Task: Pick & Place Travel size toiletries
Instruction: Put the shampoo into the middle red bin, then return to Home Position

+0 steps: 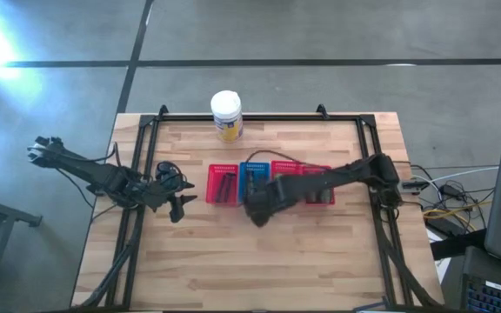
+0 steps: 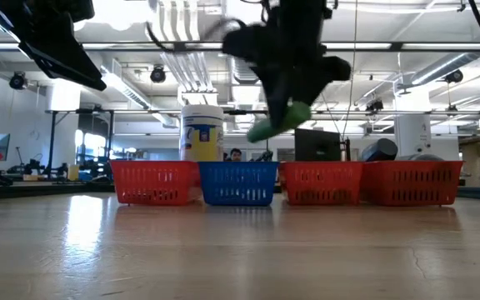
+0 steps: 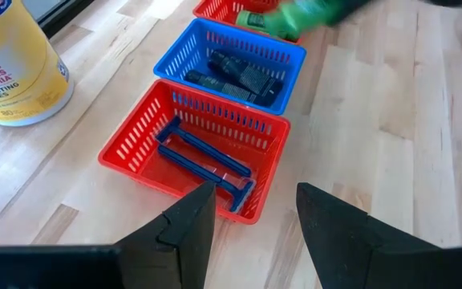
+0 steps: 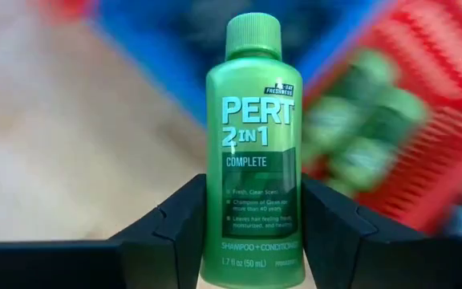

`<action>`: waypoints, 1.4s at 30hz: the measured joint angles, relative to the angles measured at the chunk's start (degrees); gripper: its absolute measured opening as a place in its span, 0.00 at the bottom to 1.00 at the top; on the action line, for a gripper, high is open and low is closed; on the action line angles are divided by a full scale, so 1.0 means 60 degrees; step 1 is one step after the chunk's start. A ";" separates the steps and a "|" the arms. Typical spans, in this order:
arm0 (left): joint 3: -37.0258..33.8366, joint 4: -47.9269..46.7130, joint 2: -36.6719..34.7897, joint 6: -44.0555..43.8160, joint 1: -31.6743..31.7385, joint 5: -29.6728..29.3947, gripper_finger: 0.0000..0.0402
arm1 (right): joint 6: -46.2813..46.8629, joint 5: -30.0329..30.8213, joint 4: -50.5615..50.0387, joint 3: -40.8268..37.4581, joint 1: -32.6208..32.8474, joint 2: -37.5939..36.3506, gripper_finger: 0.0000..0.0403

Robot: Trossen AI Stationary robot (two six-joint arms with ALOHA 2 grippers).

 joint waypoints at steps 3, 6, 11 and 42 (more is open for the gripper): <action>0.0000 0.0000 0.0000 0.0055 0.0000 0.0002 0.45 | 0.0942 0.0240 -0.0687 -0.0323 -0.0305 -0.0269 0.39; 0.0000 0.0000 -0.0003 0.0059 0.0000 0.0002 0.45 | 0.1633 0.0237 -0.0597 -0.0987 -0.0632 -0.0840 0.39; 0.0000 -0.0004 -0.0004 0.0096 -0.0002 0.0002 0.45 | 0.2610 -0.0327 0.0403 -0.2644 -0.1491 -0.1638 0.39; 0.0551 0.0180 -0.1428 0.2150 0.1230 0.1343 0.45 | -0.0859 -0.0141 0.5810 -0.4081 -0.0855 -0.4209 0.79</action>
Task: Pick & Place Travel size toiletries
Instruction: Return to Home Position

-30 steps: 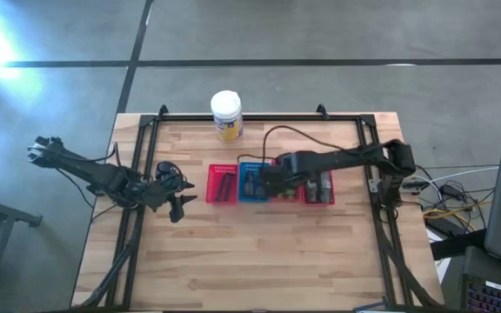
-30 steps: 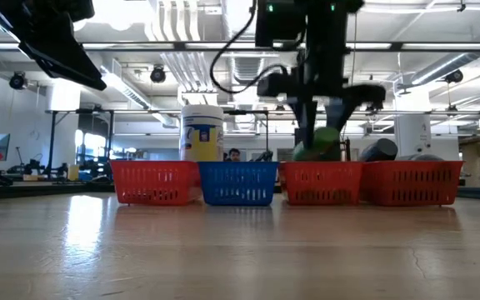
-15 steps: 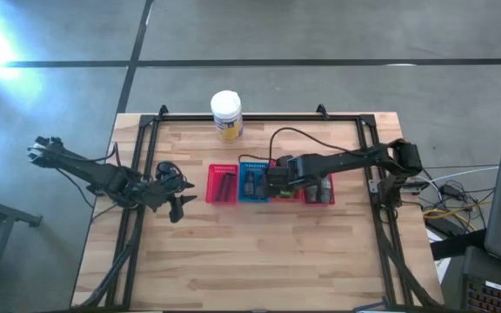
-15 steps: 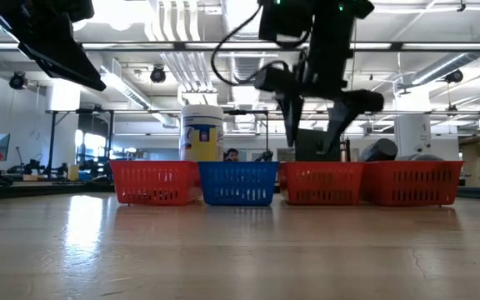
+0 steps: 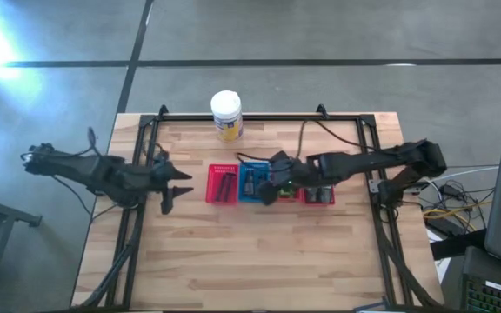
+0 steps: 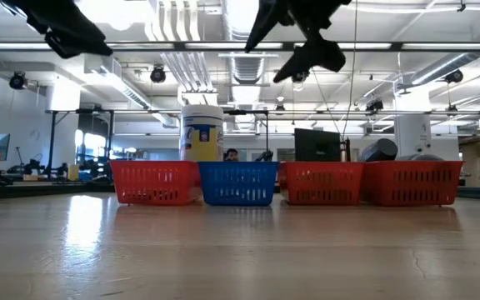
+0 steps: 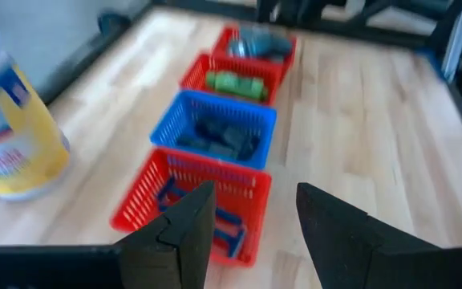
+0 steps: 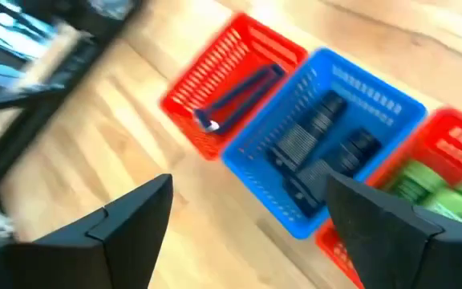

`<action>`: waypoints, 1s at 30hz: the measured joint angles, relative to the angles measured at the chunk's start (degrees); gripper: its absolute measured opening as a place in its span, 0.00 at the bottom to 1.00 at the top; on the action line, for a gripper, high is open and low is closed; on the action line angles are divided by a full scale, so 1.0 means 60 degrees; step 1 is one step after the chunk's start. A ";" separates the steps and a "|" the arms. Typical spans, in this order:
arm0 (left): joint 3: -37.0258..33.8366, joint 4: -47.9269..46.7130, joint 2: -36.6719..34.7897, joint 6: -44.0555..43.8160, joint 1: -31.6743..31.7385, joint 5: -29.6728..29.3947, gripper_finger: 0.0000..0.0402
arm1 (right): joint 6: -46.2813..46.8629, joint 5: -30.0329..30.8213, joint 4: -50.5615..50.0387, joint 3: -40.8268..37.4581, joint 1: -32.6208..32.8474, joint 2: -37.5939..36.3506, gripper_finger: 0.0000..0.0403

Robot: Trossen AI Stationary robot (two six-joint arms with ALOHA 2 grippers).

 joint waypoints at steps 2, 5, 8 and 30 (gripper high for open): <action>-0.0019 0.0041 -0.0467 0.0324 0.0178 0.0007 0.45 | -0.0118 0.0020 0.0438 -0.0317 -0.0033 -0.0323 0.77; -0.0386 0.0043 -0.1253 0.0329 0.0456 -0.0088 0.45 | 0.0043 0.0259 0.0589 -0.0860 -0.0105 -0.0756 0.74; -0.1035 0.0068 -0.2083 -0.0022 0.0621 -0.0205 0.45 | 0.0666 0.0537 0.0613 -0.1519 -0.0105 -0.1070 0.70; -0.5510 0.2284 -0.5603 -0.1858 0.0666 -0.1380 0.45 | 0.0614 0.0674 0.2035 -0.3010 0.0008 -0.1559 0.55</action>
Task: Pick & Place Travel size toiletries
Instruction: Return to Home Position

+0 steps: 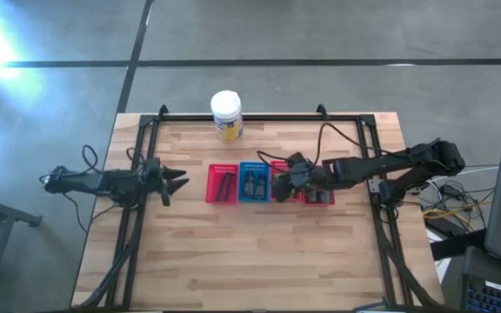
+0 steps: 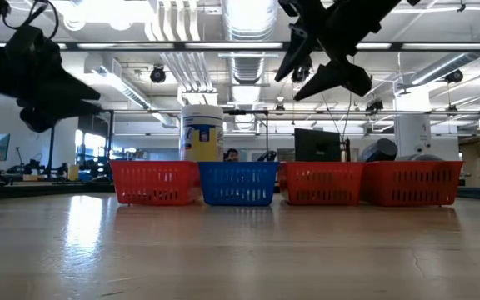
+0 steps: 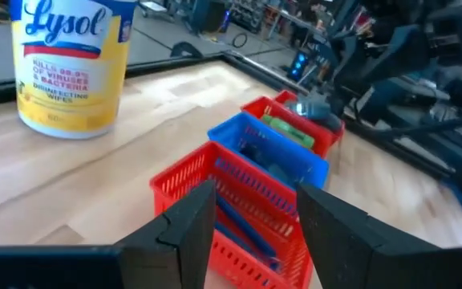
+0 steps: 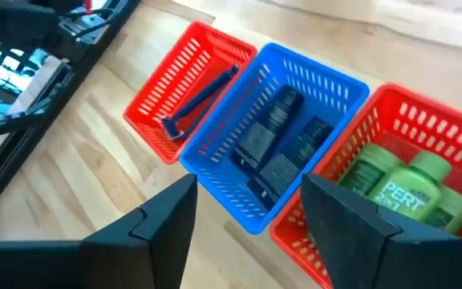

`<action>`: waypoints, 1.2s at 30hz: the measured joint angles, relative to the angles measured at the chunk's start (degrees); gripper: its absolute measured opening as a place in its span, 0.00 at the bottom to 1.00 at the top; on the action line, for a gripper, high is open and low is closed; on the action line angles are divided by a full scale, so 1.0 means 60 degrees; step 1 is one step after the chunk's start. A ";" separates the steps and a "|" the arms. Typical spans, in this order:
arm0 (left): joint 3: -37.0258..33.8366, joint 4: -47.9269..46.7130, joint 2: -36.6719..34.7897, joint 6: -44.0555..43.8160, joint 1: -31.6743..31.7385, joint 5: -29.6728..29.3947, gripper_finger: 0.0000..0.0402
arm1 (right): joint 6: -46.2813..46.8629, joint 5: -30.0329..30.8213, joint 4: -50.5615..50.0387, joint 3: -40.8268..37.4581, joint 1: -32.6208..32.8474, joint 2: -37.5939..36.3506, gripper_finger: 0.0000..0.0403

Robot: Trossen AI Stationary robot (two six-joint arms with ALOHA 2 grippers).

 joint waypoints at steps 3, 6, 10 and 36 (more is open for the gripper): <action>0.0004 0.0033 0.0231 -0.0036 0.0024 -0.0229 0.45 | -0.0330 0.0053 0.0008 0.0127 0.0004 0.0000 0.56; 0.0016 -0.0102 0.0399 -0.0027 0.0024 -0.1049 0.45 | -0.0634 0.0201 -0.0010 0.0268 0.0001 0.0000 0.58; 0.0020 -0.0081 0.0481 -0.0148 0.0031 -0.1258 0.45 | -0.0778 0.0226 -0.0005 0.0381 0.0000 0.0000 0.61; -0.0058 0.0170 -0.0109 -0.0197 0.1780 -0.1247 0.45 | -0.0557 0.0138 -0.0006 0.0332 0.0189 0.0007 0.82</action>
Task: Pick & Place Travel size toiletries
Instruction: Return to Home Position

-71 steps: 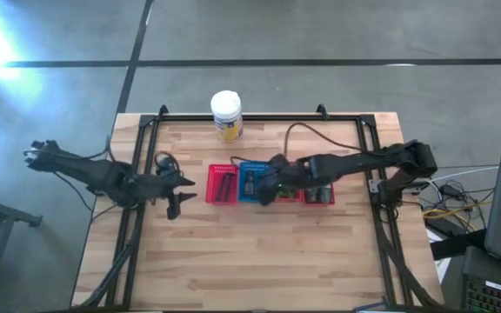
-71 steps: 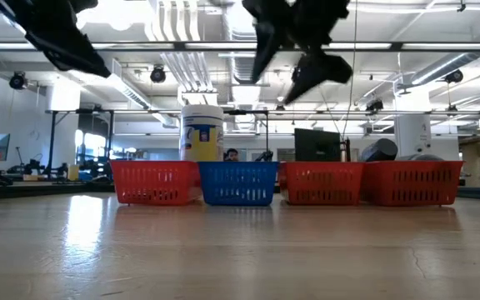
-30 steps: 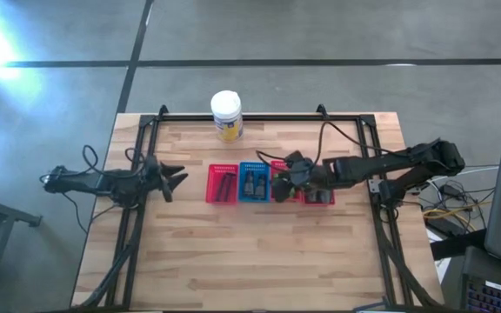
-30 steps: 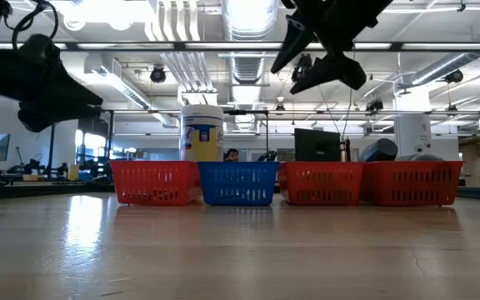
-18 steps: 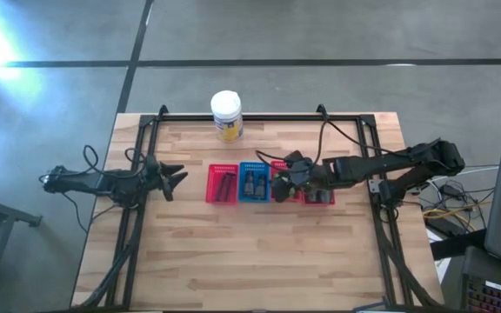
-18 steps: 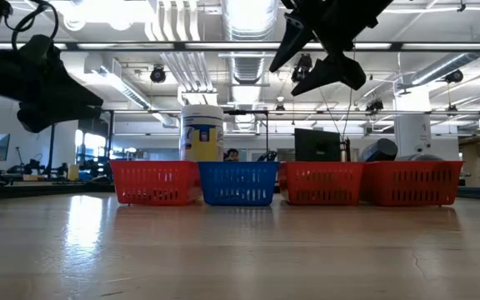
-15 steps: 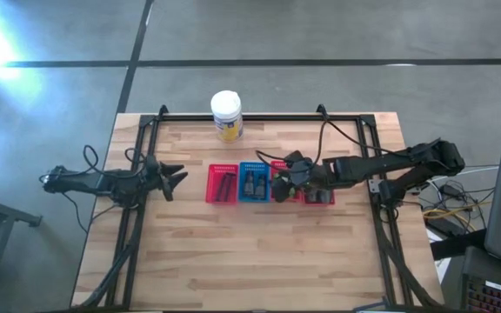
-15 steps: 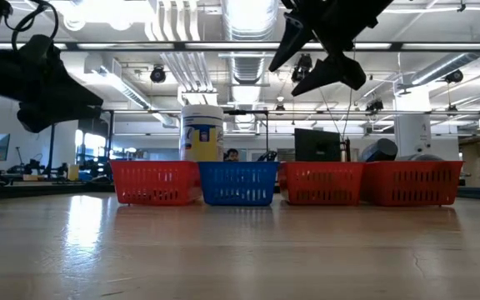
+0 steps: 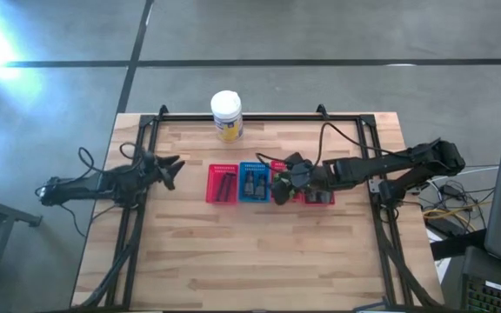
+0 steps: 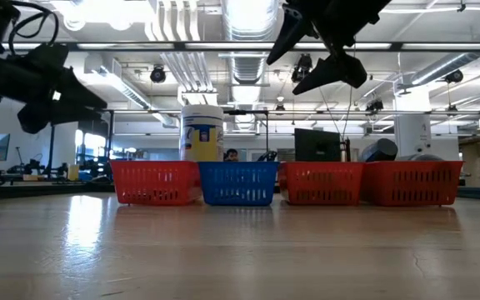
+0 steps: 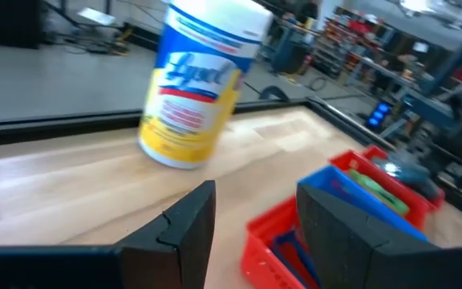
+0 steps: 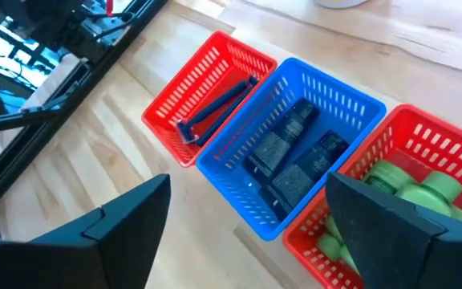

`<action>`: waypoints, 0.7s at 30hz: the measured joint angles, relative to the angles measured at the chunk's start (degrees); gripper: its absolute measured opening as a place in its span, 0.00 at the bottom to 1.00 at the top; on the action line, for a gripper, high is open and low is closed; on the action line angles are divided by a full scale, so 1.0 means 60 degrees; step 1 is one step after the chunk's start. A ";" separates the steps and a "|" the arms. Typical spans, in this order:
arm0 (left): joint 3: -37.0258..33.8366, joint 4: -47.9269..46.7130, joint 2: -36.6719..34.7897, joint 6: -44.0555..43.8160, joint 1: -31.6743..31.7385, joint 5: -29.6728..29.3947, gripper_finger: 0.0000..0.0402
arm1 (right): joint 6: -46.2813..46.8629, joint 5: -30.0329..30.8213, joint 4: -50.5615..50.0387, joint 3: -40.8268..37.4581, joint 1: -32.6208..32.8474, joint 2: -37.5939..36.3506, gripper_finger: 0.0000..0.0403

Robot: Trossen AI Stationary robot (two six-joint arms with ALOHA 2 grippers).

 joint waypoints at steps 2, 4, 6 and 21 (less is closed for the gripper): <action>-0.0035 0.0014 0.0000 0.0000 0.0265 0.0000 0.45 | -0.0004 0.0000 0.0004 0.0000 0.0004 0.0000 0.83; -0.0045 0.0073 0.0000 0.0000 0.0387 -0.0006 0.45 | 0.0006 0.0000 0.0002 0.0000 0.0004 0.0000 0.85; -0.0075 0.0240 0.0000 0.0004 0.0389 0.0000 0.45 | 0.0004 0.0000 0.0006 0.0004 0.0000 0.0000 0.86; -0.0143 0.0659 0.0000 -0.0300 0.0414 -0.0556 0.45 | 0.0029 0.0000 0.0006 0.0004 0.0001 0.0000 0.86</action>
